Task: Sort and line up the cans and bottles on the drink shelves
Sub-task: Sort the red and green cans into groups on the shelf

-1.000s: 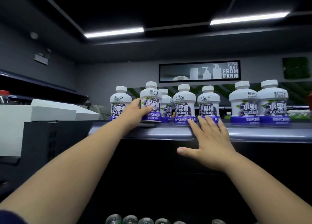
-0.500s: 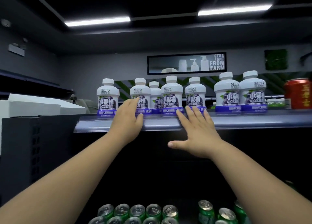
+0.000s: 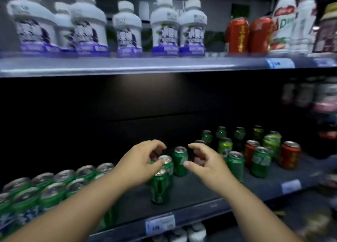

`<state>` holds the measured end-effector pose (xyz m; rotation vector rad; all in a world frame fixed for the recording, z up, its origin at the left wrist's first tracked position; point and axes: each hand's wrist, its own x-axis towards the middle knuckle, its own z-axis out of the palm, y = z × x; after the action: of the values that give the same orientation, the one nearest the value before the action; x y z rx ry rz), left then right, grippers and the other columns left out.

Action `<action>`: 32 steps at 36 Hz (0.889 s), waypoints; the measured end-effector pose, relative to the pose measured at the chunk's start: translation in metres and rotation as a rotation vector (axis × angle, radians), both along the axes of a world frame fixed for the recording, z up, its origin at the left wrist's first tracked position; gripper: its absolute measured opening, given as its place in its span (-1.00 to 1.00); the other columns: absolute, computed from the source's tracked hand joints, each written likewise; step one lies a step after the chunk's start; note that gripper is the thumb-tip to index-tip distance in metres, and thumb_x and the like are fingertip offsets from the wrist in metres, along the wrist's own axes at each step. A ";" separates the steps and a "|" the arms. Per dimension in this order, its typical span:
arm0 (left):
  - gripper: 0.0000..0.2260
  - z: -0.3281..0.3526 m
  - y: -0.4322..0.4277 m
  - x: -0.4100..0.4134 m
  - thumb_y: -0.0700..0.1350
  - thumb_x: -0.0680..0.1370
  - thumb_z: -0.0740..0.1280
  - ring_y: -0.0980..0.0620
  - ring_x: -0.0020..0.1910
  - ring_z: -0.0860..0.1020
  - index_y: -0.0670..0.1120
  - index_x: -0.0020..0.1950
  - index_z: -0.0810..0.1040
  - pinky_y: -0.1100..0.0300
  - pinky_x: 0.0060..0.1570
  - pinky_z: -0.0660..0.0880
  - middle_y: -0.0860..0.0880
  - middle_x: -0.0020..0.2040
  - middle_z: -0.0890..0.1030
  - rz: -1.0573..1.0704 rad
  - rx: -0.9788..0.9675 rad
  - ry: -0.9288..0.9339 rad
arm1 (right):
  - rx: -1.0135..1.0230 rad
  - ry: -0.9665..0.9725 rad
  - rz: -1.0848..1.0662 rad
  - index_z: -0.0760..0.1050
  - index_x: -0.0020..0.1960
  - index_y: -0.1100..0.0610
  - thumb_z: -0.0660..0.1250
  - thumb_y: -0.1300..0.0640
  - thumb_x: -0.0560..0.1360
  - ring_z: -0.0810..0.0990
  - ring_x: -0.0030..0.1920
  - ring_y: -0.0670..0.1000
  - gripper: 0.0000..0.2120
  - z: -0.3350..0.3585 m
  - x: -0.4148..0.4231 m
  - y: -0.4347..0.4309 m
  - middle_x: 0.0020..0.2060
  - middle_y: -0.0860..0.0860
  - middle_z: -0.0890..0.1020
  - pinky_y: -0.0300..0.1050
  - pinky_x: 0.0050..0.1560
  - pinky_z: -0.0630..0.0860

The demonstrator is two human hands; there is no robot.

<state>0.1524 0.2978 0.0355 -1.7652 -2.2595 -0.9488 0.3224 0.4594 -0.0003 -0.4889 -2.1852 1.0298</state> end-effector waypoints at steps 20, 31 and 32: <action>-0.70 -0.069 0.276 0.114 -0.14 0.49 0.45 0.21 -0.09 0.58 0.22 0.09 0.53 0.35 -0.10 0.48 0.15 0.00 0.57 -0.117 0.001 -0.192 | -0.177 -0.018 -0.192 0.54 0.11 -0.20 0.52 0.07 0.48 0.55 0.22 -0.18 -0.70 -0.050 0.137 0.259 0.14 -0.20 0.61 -0.07 0.17 0.56; -0.70 -0.048 0.302 0.054 -0.13 0.46 0.50 0.22 -0.04 0.55 0.11 0.14 0.57 0.24 -0.03 0.50 0.14 0.03 0.57 0.130 -0.059 -0.142 | 0.029 -0.498 -0.202 0.39 0.45 0.00 0.54 -0.10 0.41 0.51 0.29 0.12 -0.32 -0.019 0.082 0.351 0.39 0.07 0.45 -0.03 0.15 0.52; -0.68 -0.049 0.303 0.046 -0.12 0.45 0.50 0.19 -0.02 0.56 0.10 0.16 0.58 0.21 0.00 0.51 0.11 0.05 0.59 0.156 -0.075 -0.140 | 0.003 -0.542 -0.191 0.37 0.47 0.02 0.54 -0.09 0.40 0.51 0.28 0.14 -0.29 -0.018 0.077 0.355 0.41 0.08 0.44 -0.03 0.14 0.53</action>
<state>0.1989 0.6010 -0.0131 -1.5671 -2.5066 -0.9975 0.3994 0.8147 -0.0178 -1.0532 -2.5355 0.8574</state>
